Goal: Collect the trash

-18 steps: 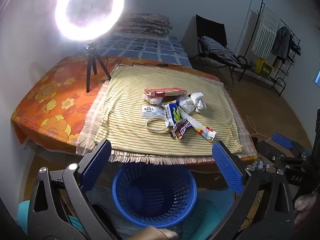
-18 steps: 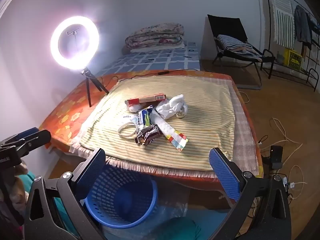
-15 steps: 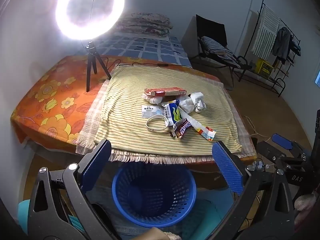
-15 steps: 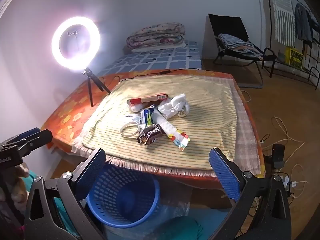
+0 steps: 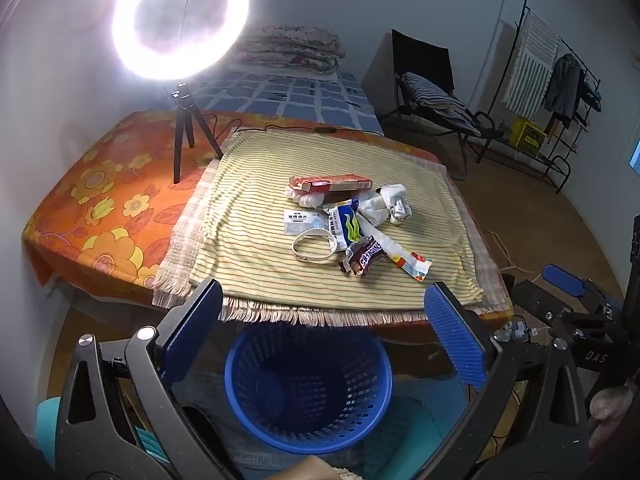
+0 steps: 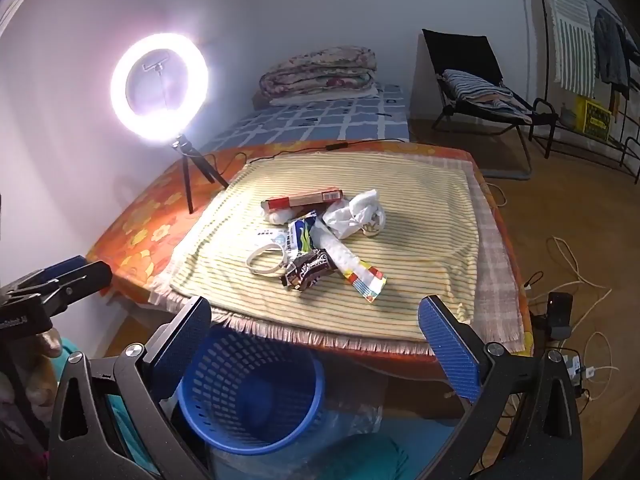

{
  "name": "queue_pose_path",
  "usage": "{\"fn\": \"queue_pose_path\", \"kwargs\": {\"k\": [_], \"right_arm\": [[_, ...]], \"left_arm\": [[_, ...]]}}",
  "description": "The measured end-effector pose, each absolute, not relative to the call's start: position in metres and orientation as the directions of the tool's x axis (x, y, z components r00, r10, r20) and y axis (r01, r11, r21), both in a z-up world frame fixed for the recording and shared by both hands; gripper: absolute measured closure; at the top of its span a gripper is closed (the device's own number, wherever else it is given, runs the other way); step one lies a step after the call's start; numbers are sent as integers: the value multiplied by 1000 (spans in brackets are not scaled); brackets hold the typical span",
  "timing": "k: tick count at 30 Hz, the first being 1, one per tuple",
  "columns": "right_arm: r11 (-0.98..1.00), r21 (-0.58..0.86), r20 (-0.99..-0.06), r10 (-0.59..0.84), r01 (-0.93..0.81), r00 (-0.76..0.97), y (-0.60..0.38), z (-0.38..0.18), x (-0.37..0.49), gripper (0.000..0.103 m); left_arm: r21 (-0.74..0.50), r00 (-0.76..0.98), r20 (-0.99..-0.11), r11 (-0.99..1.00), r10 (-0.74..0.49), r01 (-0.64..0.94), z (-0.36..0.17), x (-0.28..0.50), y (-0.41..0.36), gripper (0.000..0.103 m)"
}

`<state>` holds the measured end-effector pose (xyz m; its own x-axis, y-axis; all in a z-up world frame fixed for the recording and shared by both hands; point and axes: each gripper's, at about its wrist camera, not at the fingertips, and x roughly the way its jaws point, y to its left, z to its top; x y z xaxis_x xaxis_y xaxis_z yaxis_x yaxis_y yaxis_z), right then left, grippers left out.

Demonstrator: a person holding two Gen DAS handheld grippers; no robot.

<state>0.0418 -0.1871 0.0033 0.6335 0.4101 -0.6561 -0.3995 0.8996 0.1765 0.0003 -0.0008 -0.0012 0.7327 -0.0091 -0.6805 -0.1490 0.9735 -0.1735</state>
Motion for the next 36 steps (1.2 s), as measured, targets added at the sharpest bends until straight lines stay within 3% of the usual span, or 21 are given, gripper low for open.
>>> {"fn": "queue_pose_path", "kwargs": {"k": [36], "right_arm": [[902,194,-657,412,-386,632,-190,1,43,0]], "left_arm": [[-172,735,-678,974,-7,-149,-1,0,-1,0]]}}
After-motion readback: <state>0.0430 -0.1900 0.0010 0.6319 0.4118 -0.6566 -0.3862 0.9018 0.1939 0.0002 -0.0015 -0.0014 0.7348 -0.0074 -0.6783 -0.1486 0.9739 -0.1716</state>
